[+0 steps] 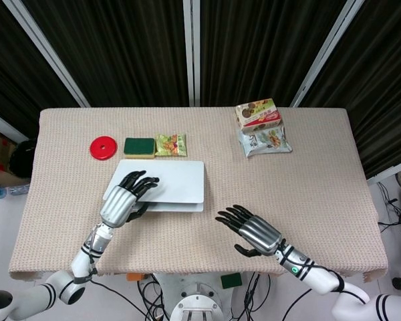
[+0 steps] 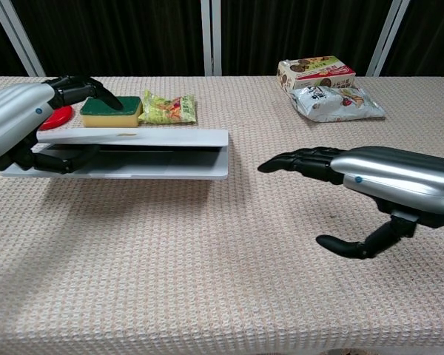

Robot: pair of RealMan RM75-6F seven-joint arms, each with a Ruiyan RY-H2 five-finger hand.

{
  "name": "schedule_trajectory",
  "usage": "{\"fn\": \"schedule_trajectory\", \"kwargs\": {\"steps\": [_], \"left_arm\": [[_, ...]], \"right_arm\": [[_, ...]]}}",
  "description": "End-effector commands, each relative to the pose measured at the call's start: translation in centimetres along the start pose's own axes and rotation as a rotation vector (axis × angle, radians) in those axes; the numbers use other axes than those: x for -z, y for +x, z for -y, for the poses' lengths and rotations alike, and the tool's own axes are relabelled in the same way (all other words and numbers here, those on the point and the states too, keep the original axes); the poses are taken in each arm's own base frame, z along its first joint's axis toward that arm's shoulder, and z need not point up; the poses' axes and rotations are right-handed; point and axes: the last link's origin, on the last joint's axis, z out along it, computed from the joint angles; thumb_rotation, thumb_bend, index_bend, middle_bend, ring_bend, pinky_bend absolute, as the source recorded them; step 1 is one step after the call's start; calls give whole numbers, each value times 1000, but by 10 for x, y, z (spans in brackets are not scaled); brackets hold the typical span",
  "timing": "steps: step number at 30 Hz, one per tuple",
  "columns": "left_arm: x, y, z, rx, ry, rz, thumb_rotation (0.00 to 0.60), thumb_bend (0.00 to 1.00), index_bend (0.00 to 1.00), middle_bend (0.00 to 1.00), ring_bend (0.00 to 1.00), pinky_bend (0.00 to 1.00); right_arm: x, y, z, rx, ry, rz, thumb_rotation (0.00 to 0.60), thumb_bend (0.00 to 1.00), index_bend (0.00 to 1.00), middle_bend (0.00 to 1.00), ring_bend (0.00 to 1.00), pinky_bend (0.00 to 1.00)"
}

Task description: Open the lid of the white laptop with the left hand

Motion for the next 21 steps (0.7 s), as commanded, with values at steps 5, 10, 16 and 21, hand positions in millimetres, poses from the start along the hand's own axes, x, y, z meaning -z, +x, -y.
{"fn": "schedule_trajectory", "kwargs": {"steps": [5,10,16,21], "left_arm": [[-1,0,-1,3,-1,3,600,690,269,254,128,174],[-2,0,-1,3,-3,5,600,691,267,254,127,174],[-4,0,-2,3,-6,5,600,690,266,254,127,174],[-5,-1,-2,-1,-7,7,600,690,265,254,127,174]], "right_arm": [[-26,1,3,-6,17,-6,600,428,0,8,0,0],[-42,1,5,-3,24,17,600,428,0,8,0,0],[-62,1,8,8,32,27,600,428,0,8,0,0],[-84,-4,7,-11,13,72,600,427,0,8,0,0]]}}
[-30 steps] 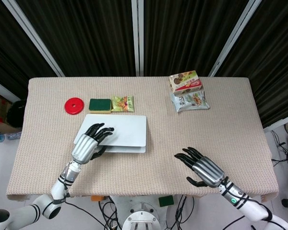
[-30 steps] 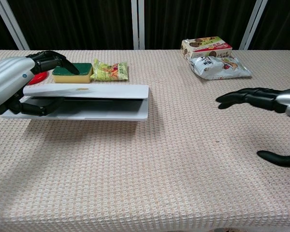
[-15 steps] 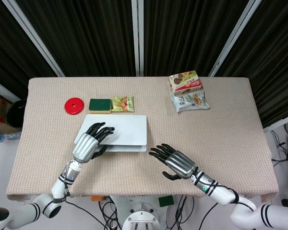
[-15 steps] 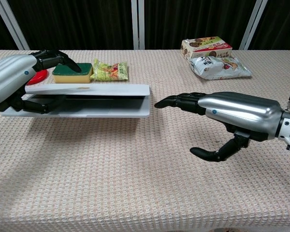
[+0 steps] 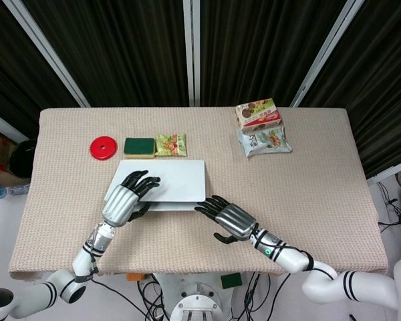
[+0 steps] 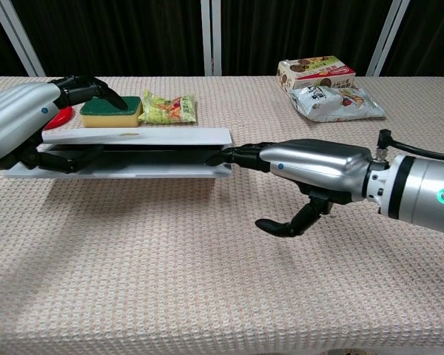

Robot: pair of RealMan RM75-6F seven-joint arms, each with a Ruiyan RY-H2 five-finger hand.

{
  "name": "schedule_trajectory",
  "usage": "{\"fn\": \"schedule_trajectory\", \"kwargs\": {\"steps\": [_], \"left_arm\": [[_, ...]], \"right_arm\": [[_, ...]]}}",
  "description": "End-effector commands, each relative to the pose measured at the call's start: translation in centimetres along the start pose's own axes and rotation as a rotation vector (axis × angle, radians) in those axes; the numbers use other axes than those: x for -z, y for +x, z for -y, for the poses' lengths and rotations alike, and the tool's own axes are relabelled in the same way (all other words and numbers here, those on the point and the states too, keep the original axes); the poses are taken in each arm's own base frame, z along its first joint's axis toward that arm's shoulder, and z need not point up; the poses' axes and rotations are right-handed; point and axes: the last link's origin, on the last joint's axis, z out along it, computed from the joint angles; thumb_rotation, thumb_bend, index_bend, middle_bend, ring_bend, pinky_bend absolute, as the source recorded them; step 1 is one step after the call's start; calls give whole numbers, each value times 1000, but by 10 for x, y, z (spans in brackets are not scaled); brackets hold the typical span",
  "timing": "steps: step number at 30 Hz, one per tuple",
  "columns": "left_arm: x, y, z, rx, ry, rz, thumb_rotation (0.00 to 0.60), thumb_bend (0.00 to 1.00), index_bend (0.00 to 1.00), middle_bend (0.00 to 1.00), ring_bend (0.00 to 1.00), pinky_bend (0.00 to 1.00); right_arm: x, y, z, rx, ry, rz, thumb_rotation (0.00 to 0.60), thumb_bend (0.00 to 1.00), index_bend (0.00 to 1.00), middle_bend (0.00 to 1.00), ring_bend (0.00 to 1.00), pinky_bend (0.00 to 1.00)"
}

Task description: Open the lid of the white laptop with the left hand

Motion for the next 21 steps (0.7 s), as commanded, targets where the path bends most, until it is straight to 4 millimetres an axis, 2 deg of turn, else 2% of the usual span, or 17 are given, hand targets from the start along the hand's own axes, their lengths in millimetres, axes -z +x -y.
{"fn": "schedule_trajectory", "kwargs": {"steps": [1,12,21], "left_arm": [[-1,0,0,2,2,0,600,690,265,254,127,174],[-9,8,5,-14,-1,-14,600,692,263,251,127,169],[-30,29,21,-8,31,-31,600,692,259,240,125,166]], "right_arm": [[-16,-3,0,-10,-9,31,600,427,0,8,0,0],[-43,-17,2,-7,-27,107,600,426,0,8,0,0],[-53,-22,6,31,-35,157,600,426,0,8,0,0]]}}
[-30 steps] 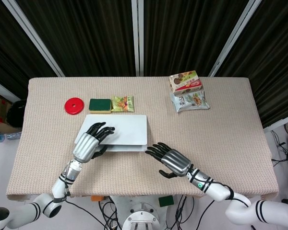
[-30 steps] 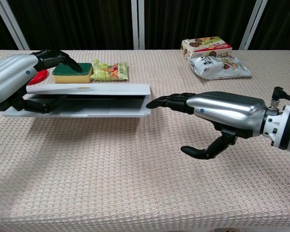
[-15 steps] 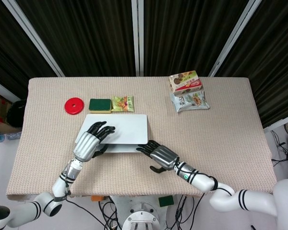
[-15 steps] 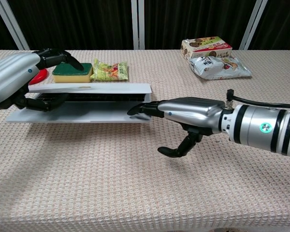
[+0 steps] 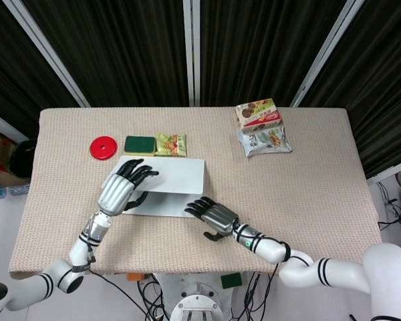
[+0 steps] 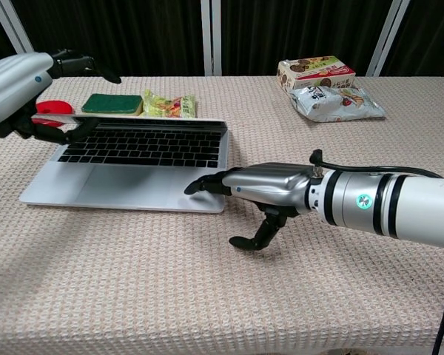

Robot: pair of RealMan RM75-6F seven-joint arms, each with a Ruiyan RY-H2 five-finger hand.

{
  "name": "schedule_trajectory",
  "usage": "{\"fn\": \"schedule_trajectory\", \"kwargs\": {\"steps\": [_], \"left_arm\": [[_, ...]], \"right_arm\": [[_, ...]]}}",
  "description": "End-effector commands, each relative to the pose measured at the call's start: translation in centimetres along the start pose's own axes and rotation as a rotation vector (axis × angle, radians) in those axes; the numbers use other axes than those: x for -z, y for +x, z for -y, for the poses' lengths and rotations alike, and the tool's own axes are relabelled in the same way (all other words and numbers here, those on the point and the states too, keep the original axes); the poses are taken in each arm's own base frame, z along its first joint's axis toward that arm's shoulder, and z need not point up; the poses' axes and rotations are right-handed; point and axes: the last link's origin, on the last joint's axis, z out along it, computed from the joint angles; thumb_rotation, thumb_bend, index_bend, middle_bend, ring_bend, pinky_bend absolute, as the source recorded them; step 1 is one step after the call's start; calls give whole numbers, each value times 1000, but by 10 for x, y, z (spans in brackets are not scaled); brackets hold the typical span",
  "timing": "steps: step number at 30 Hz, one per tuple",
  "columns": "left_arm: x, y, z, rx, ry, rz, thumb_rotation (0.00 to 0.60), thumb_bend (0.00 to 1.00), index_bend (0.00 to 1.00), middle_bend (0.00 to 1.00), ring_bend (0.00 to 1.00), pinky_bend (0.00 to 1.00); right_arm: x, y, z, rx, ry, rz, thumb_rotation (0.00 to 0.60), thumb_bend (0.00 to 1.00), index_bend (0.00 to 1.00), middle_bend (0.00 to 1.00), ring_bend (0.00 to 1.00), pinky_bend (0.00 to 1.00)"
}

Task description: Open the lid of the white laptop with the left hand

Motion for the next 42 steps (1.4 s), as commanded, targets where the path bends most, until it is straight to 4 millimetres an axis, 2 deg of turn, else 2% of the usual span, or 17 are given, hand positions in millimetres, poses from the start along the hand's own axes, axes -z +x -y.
{"fn": "schedule_trajectory", "kwargs": {"steps": [1,8,21,30,37,42], "left_arm": [[-11,10,6,-2,10,-9,600,692,259,239,125,166],[-35,27,16,-35,17,-7,600,691,255,234,119,161],[-100,60,35,-65,93,16,600,695,247,229,119,158],[-142,74,47,-107,161,58,600,696,241,222,117,156],[-160,80,61,-120,240,99,600,694,236,211,109,146],[-164,86,77,-132,312,112,600,689,234,206,105,140]], "right_arm": [[-5,-1,3,16,-2,19,600,426,0,8,0,0],[-11,-3,4,18,-19,34,600,426,0,8,0,0],[-20,-3,7,28,-32,50,600,426,0,8,0,0],[-23,-3,7,27,-41,57,600,426,0,8,0,0],[-24,-2,6,27,-47,57,600,426,0,6,0,0],[-24,-2,6,24,-47,54,600,426,0,4,0,0]]}}
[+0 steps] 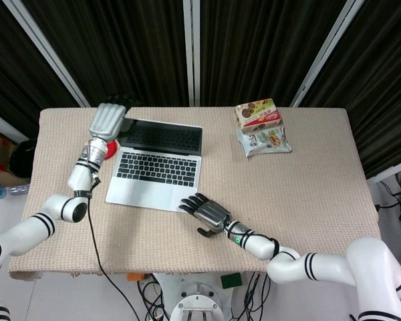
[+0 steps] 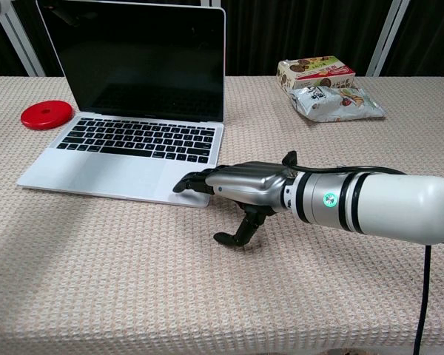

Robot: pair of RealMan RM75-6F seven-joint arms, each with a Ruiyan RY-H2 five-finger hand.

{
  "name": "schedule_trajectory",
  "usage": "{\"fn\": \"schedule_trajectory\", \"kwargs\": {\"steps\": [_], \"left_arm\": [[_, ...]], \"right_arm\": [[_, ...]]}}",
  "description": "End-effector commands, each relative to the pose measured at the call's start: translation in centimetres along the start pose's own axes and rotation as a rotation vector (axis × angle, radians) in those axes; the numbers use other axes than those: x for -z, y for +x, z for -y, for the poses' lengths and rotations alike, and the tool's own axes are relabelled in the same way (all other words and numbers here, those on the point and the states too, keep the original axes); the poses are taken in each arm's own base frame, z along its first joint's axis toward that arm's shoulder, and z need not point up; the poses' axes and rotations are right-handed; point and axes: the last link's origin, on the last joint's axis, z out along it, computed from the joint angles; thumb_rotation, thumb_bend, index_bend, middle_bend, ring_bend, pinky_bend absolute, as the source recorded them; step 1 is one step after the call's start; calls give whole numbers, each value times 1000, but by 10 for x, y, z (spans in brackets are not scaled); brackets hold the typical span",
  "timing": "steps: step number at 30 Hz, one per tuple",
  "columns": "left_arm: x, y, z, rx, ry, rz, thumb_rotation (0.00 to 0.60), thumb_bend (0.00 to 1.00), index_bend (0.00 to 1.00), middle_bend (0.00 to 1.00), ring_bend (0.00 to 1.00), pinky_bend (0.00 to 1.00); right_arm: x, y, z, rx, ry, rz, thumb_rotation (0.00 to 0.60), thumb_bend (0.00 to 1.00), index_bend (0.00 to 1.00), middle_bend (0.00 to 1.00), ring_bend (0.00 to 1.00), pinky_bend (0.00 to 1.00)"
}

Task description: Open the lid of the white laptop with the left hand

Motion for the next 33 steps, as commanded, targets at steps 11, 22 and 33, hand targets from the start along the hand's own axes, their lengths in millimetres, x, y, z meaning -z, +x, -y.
{"fn": "schedule_trajectory", "kwargs": {"steps": [11,22,33], "left_arm": [[-4,15,40,-30,155,14,600,687,227,203,105,138],[31,17,46,-20,113,-18,600,675,221,203,105,136],[151,9,70,-53,178,103,600,304,224,193,105,124]], "right_arm": [[2,-1,0,4,-1,-3,600,426,0,2,0,0],[37,18,6,-21,60,-145,600,405,0,0,0,0],[165,40,-48,57,-96,-354,600,239,0,5,0,0]]}}
